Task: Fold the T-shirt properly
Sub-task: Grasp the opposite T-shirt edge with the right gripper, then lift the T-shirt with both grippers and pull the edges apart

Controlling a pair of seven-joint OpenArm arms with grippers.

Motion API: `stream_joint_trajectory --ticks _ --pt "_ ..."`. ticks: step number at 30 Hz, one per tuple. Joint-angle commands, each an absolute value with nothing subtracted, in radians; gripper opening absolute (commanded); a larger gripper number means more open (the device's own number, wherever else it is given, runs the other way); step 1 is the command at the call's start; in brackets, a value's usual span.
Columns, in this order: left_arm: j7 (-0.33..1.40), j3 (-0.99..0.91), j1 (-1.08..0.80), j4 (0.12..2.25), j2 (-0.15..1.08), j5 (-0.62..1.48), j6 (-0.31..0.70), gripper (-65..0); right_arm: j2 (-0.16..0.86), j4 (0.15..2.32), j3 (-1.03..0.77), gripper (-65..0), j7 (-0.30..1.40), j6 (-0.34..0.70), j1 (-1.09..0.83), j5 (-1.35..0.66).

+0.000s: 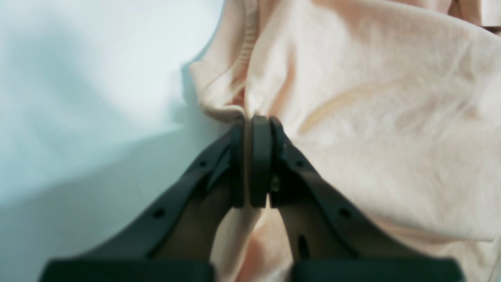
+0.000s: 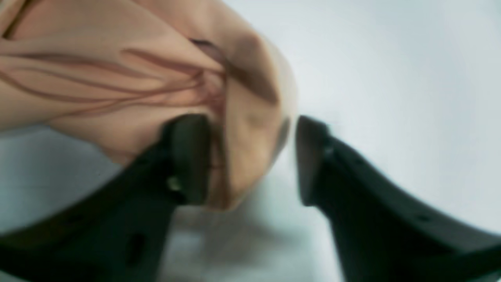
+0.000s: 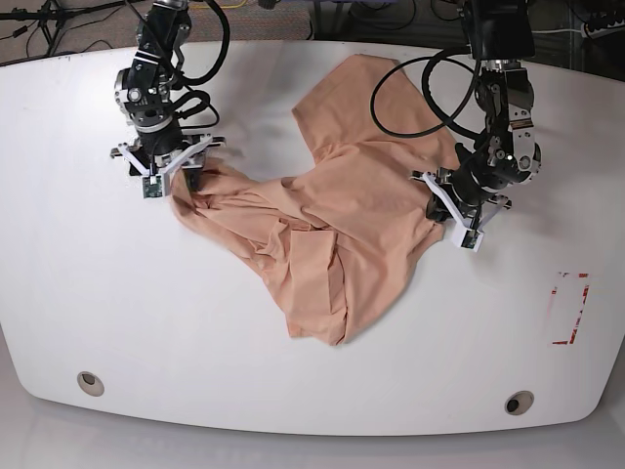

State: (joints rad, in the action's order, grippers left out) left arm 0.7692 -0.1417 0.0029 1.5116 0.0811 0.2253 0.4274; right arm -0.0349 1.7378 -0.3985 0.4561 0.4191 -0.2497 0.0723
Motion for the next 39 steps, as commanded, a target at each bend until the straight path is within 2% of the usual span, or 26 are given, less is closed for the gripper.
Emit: stream_joint_trajectory --ticks 1,2,4,6,7,10,19,25,35,39 --pt "0.748 -0.143 0.022 1.531 0.087 0.236 0.427 -65.0 -0.016 1.736 -0.403 -51.8 0.430 0.415 -0.234 0.062" --pt "0.748 -0.143 0.022 1.531 0.088 0.236 0.427 -65.0 -0.015 1.735 -0.403 -60.7 0.430 0.415 -0.226 0.062" --pt "0.748 -0.143 0.022 1.531 0.096 0.236 0.427 -65.0 -0.015 1.735 -0.403 -65.0 0.430 0.415 -0.223 0.062" --pt "0.748 -0.143 0.022 1.531 0.107 0.237 0.427 -65.0 -0.015 1.739 -0.407 -64.8 0.430 0.415 -0.226 0.064" --pt "0.748 -0.143 0.022 1.531 0.110 0.237 0.427 -65.0 -0.018 1.747 -0.409 -62.8 0.432 0.415 -0.228 0.064" --pt "0.748 -0.143 0.022 1.540 0.111 0.237 0.427 -65.0 -0.018 1.787 -0.409 -64.8 0.433 0.415 -0.232 0.070" --pt "0.750 -0.145 -0.002 1.669 0.139 0.236 0.427 -65.0 -0.016 1.906 -0.403 -65.0 0.437 0.415 -0.280 0.073" --pt "0.808 -0.156 -0.013 1.801 0.154 0.237 0.427 -65.0 -0.002 1.974 -0.403 -65.0 0.512 0.420 -0.271 0.073" --pt "0.914 -0.196 0.061 1.936 0.148 0.239 0.427 -65.0 0.047 2.009 -0.406 -65.0 0.621 0.504 -0.117 0.074" --pt "0.964 -0.197 0.122 1.969 0.148 0.239 0.427 -65.0 0.097 2.011 -0.401 -65.0 0.671 0.536 -0.047 0.074"
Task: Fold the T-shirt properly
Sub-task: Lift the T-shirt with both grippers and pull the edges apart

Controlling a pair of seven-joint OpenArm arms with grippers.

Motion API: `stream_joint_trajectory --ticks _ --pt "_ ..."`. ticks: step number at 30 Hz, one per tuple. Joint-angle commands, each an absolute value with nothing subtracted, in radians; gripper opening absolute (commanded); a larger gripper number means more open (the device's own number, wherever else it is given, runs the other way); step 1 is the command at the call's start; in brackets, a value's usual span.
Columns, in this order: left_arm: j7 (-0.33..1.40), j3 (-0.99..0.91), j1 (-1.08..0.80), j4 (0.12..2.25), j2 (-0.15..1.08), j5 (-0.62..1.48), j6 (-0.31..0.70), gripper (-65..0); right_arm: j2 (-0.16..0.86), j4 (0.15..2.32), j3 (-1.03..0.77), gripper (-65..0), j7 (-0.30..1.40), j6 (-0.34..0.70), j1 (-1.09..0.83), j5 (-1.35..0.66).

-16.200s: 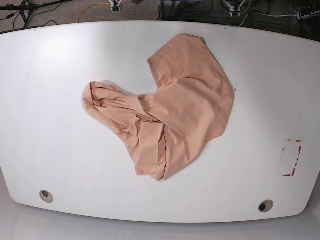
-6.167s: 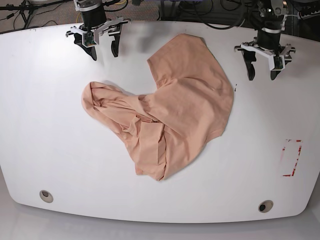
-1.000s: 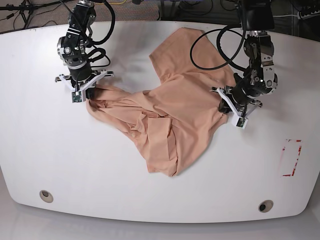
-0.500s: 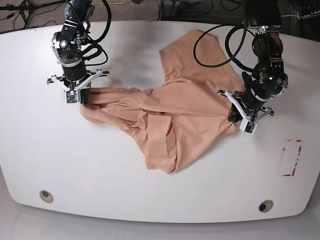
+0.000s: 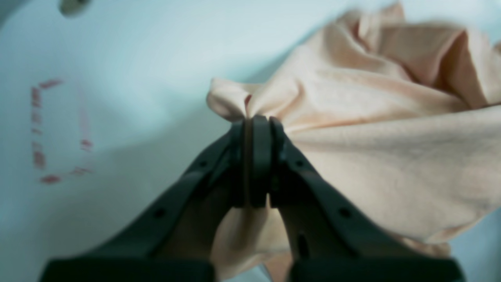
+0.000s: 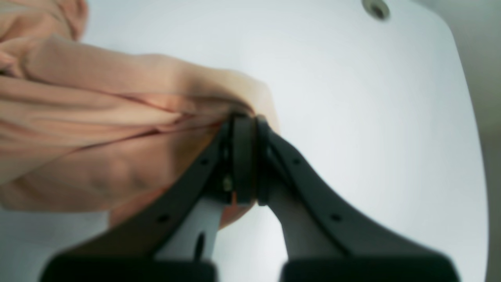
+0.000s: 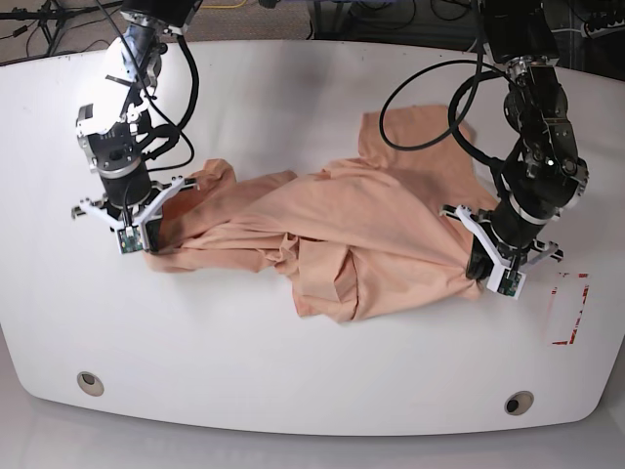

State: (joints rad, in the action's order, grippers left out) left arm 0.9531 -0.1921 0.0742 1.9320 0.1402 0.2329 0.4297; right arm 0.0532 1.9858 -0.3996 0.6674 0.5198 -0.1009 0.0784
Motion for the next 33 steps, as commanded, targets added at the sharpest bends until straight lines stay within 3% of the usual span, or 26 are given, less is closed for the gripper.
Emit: stream_joint_trajectory --ticks 1,17,33 --pt "0.975 -0.197 0.139 1.974 0.148 0.239 0.427 -65.0 0.105 2.011 -0.401 -65.0 0.677 0.541 -0.031 0.074" --pt "1.115 -0.248 0.481 1.994 0.148 0.234 0.427 -65.0 0.259 2.003 -0.369 -65.0 0.869 0.661 0.361 0.073" --pt "1.280 -0.426 0.845 1.998 0.156 0.232 0.427 -64.9 0.417 2.003 -0.209 -65.0 0.993 0.668 0.687 0.067"
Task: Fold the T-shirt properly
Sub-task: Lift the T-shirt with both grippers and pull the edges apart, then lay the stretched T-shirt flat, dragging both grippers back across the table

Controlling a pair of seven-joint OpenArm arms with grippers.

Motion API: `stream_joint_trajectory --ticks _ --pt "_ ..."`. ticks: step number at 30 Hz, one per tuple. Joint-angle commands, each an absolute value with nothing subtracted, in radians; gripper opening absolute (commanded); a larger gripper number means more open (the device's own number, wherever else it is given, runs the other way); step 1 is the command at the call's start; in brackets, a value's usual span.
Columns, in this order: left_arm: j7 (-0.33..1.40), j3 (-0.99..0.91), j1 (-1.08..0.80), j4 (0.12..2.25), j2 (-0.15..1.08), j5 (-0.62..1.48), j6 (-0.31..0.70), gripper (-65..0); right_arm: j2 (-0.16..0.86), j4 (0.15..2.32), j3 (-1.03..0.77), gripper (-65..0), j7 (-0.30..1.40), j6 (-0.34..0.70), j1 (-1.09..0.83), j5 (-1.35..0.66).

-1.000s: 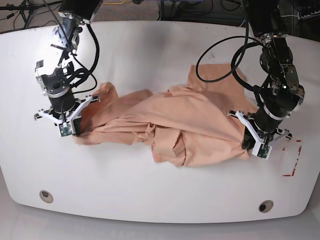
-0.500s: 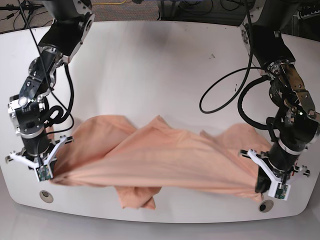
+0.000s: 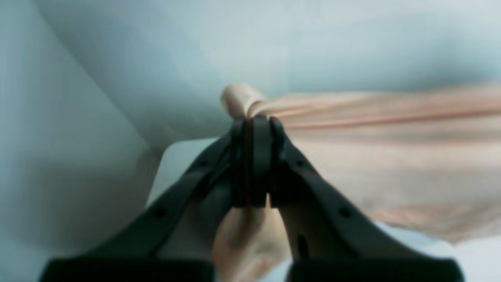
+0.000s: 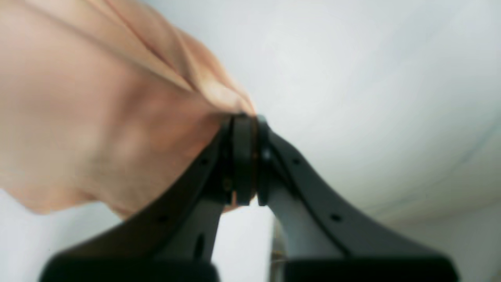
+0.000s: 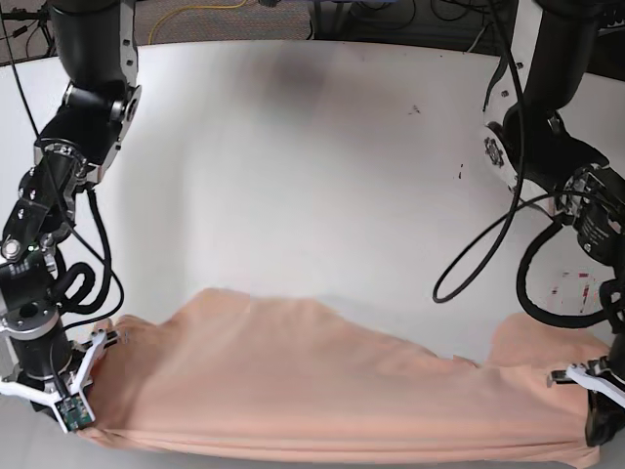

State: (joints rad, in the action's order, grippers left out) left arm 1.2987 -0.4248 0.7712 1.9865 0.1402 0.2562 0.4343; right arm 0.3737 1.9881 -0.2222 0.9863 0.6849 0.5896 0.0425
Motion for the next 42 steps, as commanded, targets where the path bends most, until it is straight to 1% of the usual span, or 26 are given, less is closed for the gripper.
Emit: stream_joint_trajectory --ticks 1,5,11,19,24,32,35,36,38,42 --pt "1.282 -0.426 0.854 1.998 0.157 0.231 0.427 -64.9 0.420 2.003 -0.205 -65.0 0.993 0.668 0.694 0.067" --pt "1.291 -0.429 0.918 1.997 0.160 0.229 0.427 -64.7 0.446 2.003 -0.163 -65.0 1.000 0.670 0.779 0.071" --pt "1.291 -0.427 0.951 1.995 0.179 0.228 0.427 -64.7 0.452 2.003 -0.125 -65.0 1.009 0.670 0.840 0.071" --pt "1.293 -0.430 0.938 1.995 0.179 0.229 0.427 -64.7 0.452 2.009 -0.117 -65.0 1.026 0.671 0.831 0.073" --pt "1.293 -0.430 0.834 1.995 0.179 0.236 0.429 -64.7 0.449 2.031 -0.137 -65.0 1.026 0.694 0.731 0.074" --pt "1.287 -0.444 0.613 1.997 0.173 0.239 0.430 -64.7 0.390 2.038 -0.291 -65.0 1.023 0.697 0.495 0.065" --pt "1.287 -0.484 0.526 1.997 0.173 0.240 0.470 -64.9 0.360 2.038 -0.341 -65.0 1.021 0.698 0.401 0.065" --pt "1.288 -0.507 0.486 1.997 0.171 0.248 0.507 -65.0 0.341 2.038 -0.363 -65.0 1.021 0.698 0.355 0.065" --pt "1.290 -0.530 0.430 1.997 0.171 0.260 0.536 -65.0 0.315 2.040 -0.390 -65.0 1.021 0.698 0.300 0.065" --pt "1.290 -0.558 0.314 1.997 0.171 0.286 0.552 -65.0 0.252 2.040 -0.458 -65.0 1.021 0.698 0.188 0.065"
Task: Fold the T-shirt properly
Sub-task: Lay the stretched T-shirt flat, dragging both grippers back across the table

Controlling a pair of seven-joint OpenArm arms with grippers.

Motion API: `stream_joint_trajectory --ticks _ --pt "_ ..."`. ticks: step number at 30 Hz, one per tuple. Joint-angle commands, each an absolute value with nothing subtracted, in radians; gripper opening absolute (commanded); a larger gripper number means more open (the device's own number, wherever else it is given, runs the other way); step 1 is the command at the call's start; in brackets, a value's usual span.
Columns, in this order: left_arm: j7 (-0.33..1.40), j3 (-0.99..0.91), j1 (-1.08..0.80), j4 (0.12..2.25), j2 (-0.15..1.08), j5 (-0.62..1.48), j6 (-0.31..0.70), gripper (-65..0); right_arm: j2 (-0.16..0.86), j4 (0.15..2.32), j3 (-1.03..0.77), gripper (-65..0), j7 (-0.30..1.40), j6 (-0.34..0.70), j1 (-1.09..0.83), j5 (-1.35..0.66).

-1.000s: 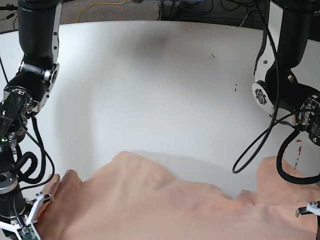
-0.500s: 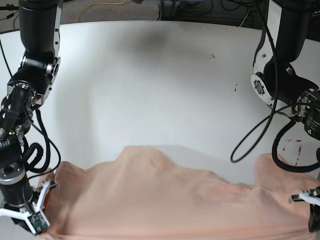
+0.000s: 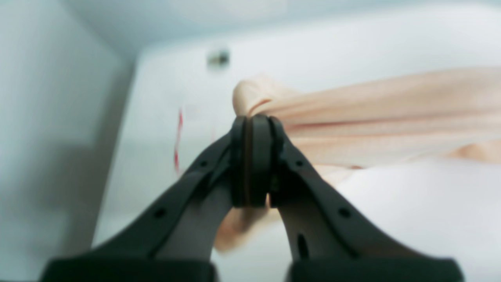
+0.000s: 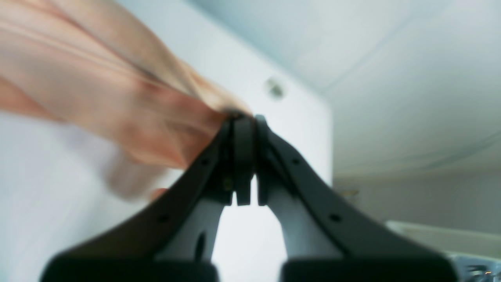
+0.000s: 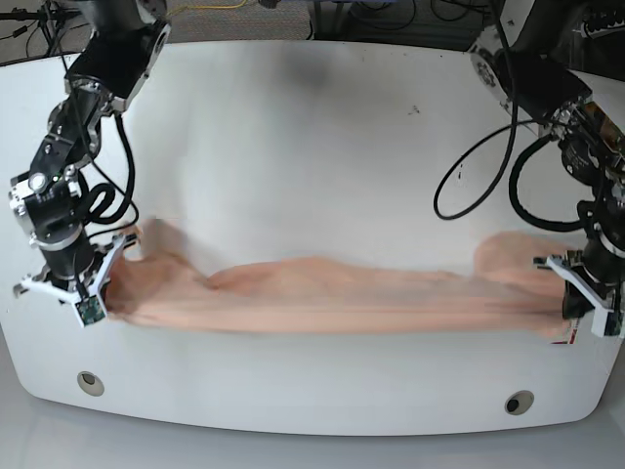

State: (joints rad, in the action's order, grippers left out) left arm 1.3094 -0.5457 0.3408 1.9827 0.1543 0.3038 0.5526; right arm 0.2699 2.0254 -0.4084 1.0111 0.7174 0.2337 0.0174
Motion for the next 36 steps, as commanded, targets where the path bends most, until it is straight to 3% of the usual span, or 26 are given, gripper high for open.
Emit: stream_joint_trajectory --ticks 1,15,24,36 --pt "1.290 -0.564 0.280 1.997 0.171 0.295 0.552 -65.0 0.234 2.040 -0.475 -65.0 1.021 0.698 0.156 0.065" --pt "1.282 -0.585 -0.068 1.995 0.177 0.403 0.555 -65.0 0.028 2.038 -0.575 -65.0 0.892 0.698 -0.182 0.073" --pt "1.231 -0.582 -0.209 1.994 0.223 0.403 0.555 -65.0 -0.038 2.034 -0.572 -65.0 0.822 0.698 -0.328 0.071" --pt "1.228 -0.581 -0.308 1.949 0.274 0.400 0.555 -65.0 -0.044 2.028 -0.570 -65.0 0.800 0.698 -0.440 0.065"
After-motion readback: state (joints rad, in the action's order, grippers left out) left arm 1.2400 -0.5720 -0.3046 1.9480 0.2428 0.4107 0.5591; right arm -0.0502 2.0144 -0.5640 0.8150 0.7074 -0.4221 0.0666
